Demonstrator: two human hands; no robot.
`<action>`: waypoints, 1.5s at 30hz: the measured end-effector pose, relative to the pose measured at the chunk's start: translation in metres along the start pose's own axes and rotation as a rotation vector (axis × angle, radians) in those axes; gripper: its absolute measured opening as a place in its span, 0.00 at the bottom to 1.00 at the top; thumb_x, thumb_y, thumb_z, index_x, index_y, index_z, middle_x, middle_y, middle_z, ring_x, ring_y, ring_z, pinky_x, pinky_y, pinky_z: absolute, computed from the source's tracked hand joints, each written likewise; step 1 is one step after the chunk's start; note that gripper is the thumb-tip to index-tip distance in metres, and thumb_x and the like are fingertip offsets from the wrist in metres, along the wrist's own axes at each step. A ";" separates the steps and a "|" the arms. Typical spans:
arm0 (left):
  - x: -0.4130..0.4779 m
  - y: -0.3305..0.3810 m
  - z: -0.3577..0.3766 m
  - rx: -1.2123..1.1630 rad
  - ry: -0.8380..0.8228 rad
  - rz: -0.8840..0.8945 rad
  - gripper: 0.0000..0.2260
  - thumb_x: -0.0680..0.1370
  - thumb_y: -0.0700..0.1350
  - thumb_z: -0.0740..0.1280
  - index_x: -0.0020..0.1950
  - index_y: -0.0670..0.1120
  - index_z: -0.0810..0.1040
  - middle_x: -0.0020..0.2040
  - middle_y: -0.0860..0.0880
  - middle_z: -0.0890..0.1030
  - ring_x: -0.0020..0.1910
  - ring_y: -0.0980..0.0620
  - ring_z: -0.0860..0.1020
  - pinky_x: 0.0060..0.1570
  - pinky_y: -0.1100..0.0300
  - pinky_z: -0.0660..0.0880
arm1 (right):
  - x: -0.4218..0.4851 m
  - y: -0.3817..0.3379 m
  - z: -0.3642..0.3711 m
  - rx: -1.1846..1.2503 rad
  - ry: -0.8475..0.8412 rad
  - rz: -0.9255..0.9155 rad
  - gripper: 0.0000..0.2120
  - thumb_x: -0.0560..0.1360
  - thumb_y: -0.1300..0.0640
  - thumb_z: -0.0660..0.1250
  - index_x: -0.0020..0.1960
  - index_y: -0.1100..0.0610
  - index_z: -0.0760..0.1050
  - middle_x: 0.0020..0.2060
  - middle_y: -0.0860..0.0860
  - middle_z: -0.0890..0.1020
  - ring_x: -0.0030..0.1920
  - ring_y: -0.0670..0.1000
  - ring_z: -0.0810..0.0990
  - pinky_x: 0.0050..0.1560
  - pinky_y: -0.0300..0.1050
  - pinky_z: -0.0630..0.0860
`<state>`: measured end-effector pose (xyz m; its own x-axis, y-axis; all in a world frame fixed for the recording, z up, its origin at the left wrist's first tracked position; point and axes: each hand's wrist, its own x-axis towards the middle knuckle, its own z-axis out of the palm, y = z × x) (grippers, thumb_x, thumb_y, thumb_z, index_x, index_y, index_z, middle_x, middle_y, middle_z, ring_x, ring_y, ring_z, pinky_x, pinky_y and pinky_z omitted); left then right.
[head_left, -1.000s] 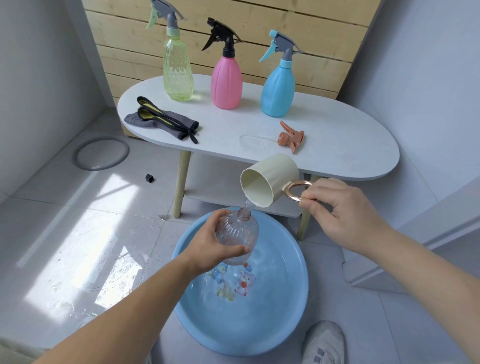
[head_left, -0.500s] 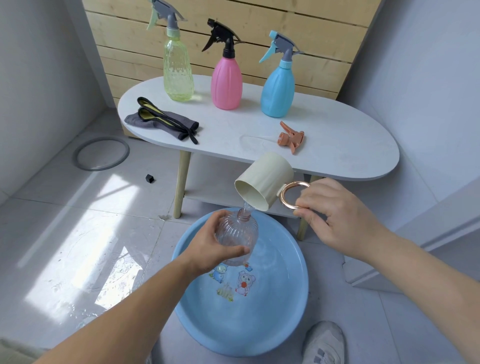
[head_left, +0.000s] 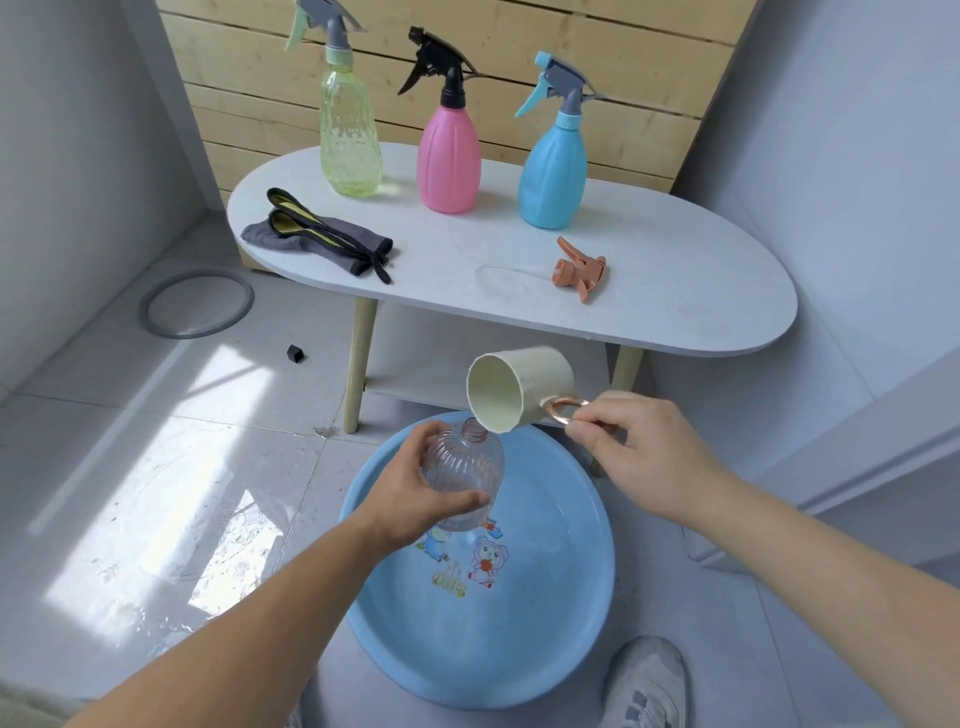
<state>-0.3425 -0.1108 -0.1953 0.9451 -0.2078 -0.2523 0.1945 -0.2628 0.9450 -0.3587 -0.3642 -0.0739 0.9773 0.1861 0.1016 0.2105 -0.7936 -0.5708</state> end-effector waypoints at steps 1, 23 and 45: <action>0.000 -0.004 0.000 0.003 0.012 -0.014 0.45 0.57 0.58 0.83 0.71 0.56 0.70 0.65 0.54 0.78 0.64 0.54 0.78 0.66 0.53 0.77 | 0.001 0.001 0.006 0.076 -0.012 0.123 0.11 0.79 0.52 0.66 0.39 0.52 0.81 0.34 0.47 0.81 0.35 0.46 0.75 0.40 0.40 0.72; 0.018 -0.048 0.004 -0.022 0.082 -0.104 0.43 0.58 0.57 0.83 0.72 0.57 0.73 0.64 0.57 0.80 0.63 0.60 0.79 0.63 0.60 0.76 | 0.011 0.104 0.159 0.696 -0.253 1.189 0.13 0.80 0.52 0.65 0.45 0.62 0.76 0.35 0.57 0.81 0.39 0.56 0.81 0.40 0.47 0.83; 0.020 -0.047 0.008 -0.043 0.059 -0.124 0.41 0.58 0.56 0.83 0.69 0.60 0.71 0.62 0.59 0.79 0.61 0.60 0.80 0.58 0.63 0.77 | 0.018 0.118 0.179 0.641 -0.221 1.173 0.14 0.80 0.51 0.65 0.48 0.63 0.77 0.41 0.58 0.83 0.40 0.56 0.82 0.49 0.51 0.84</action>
<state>-0.3350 -0.1097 -0.2463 0.9267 -0.1198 -0.3562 0.3207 -0.2423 0.9157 -0.3206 -0.3504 -0.2855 0.5344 -0.2719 -0.8003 -0.8451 -0.1520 -0.5126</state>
